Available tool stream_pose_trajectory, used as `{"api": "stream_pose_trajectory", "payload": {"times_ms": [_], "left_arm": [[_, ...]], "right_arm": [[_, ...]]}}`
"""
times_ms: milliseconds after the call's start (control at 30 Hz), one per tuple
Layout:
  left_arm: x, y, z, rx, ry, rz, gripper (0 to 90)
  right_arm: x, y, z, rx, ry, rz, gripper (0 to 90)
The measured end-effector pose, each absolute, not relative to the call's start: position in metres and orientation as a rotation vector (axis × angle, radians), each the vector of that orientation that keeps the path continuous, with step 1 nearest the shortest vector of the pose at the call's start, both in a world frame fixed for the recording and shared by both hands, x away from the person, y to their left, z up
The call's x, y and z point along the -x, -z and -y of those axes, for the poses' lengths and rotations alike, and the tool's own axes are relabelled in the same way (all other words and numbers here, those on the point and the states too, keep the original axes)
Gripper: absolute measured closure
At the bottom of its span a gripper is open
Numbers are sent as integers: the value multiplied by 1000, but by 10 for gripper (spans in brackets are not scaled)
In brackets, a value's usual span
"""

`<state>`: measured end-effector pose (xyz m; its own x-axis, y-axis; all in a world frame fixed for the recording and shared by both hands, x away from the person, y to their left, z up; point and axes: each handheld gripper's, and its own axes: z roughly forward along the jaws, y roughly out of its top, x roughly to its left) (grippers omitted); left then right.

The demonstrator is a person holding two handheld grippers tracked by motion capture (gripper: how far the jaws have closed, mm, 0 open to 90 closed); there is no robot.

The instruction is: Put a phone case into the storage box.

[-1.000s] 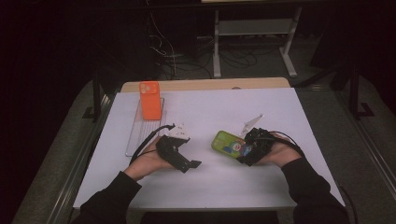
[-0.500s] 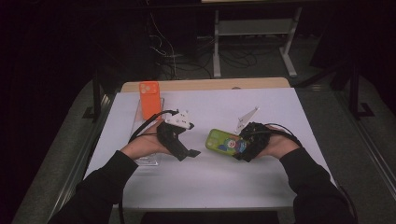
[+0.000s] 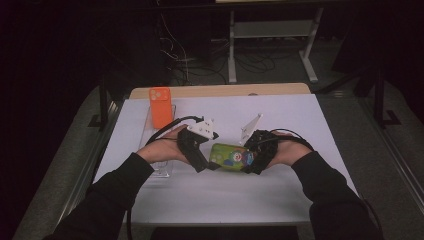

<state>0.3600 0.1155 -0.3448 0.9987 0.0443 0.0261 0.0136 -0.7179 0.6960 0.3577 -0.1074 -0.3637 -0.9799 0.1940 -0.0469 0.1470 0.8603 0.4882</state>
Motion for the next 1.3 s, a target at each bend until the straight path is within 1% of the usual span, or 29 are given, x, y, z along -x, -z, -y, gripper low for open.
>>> {"api": "stream_pose_trajectory", "payload": {"times_ms": [133, 533, 867, 933, 1000, 1133, 1300], "left_arm": [[-361, 348, -111, -2381, -50, -4, 5], [-361, 361, -100, -2417, -10, 3, 5], [-362, 368, -100, -2453, 12, 5, 10], [-361, 369, -100, -2449, 1, 10, 70], [-363, 369, -101, -2474, -12, 36, 75], [-363, 369, -101, -2461, -4, 34, 113], [-363, 367, -103, -2466, 0, 50, 135]], "right_arm": [[-356, 359, 103, -225, -768, -2942, 150], [-352, 347, 91, -140, -812, -2954, 150], [-353, 346, 88, -122, -825, -2950, 150], [-353, 346, 87, -117, -821, -2949, 150], [-353, 346, 87, -112, -824, -2951, 150], [-354, 344, 86, -109, -827, -2951, 150], [-354, 344, 86, -106, -830, -2956, 149]]}}
